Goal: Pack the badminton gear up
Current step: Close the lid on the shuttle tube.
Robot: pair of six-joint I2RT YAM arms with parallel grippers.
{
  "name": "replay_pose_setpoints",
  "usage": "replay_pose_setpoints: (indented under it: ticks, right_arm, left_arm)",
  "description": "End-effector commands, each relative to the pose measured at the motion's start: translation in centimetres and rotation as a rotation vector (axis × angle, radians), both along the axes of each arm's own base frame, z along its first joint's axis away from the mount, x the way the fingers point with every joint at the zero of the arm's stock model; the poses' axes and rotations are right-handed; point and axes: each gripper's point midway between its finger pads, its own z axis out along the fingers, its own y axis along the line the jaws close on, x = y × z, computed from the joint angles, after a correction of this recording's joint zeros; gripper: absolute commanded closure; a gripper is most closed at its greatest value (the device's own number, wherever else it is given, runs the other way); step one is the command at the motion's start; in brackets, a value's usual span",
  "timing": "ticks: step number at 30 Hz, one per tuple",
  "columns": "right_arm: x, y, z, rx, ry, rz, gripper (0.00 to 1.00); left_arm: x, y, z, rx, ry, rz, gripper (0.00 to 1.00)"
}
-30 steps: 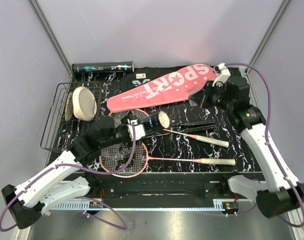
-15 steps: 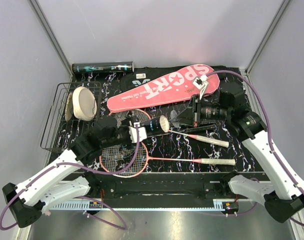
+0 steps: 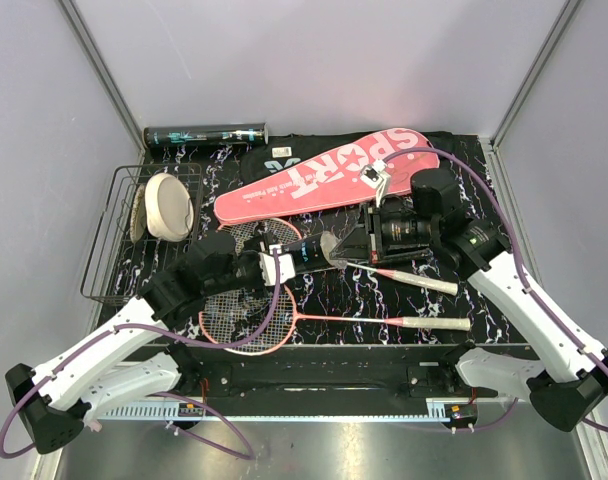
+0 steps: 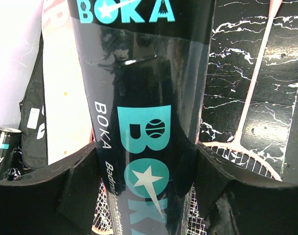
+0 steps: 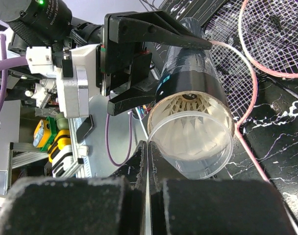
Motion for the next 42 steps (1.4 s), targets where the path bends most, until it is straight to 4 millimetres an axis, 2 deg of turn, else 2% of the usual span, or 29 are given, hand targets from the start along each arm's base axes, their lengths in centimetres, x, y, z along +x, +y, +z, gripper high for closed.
replay_pose_setpoints:
  ticks: [1,12,20,24,26,27,28,33,38,42]
  right_arm:
    - [0.2,0.7,0.8,0.031,-0.012,0.006,1.00]
    - [0.9,1.4,1.1,0.074,-0.004,-0.016,1.00]
    - [0.2,2.0,0.8,0.097,0.044,0.019,1.00]
    - [0.1,2.6,0.9,0.134,0.066,0.040,1.00]
    - [-0.1,2.7,0.4,0.147,0.102,0.047,0.95]
    - [0.0,2.9,0.9,0.175,0.085,0.053,0.93]
    - [-0.2,2.9,1.1,0.190,0.099,0.046,0.84]
    - [-0.1,2.9,0.7,0.210,0.116,0.031,0.75]
    - [0.0,2.9,0.9,0.242,0.115,0.014,0.69]
    - [0.0,3.1,1.2,0.296,0.132,0.017,0.69]
  left_arm:
    - [0.4,-1.0,4.4,-0.091,-0.108,-0.022,1.00]
    - [0.0,-1.4,4.5,-0.097,-0.104,-0.049,1.00]
    - [-0.1,-1.6,4.5,-0.101,-0.106,-0.054,1.00]
    - [-0.7,-1.8,5.1,-0.141,-0.117,-0.076,1.00]
    - [-1.1,-1.8,6.1,-0.177,-0.134,-0.090,1.00]
    - [-1.4,-1.8,6.5,-0.196,-0.140,-0.095,1.00]
    - [-1.5,-1.9,6.8,-0.212,-0.147,-0.104,1.00]
    - [-2.3,-1.8,7.8,-0.257,-0.167,-0.124,1.00]
    - [-2.3,-1.7,7.9,-0.264,-0.172,-0.126,1.00]
    - [-2.7,-1.7,8.2,-0.296,-0.175,-0.135,1.00]
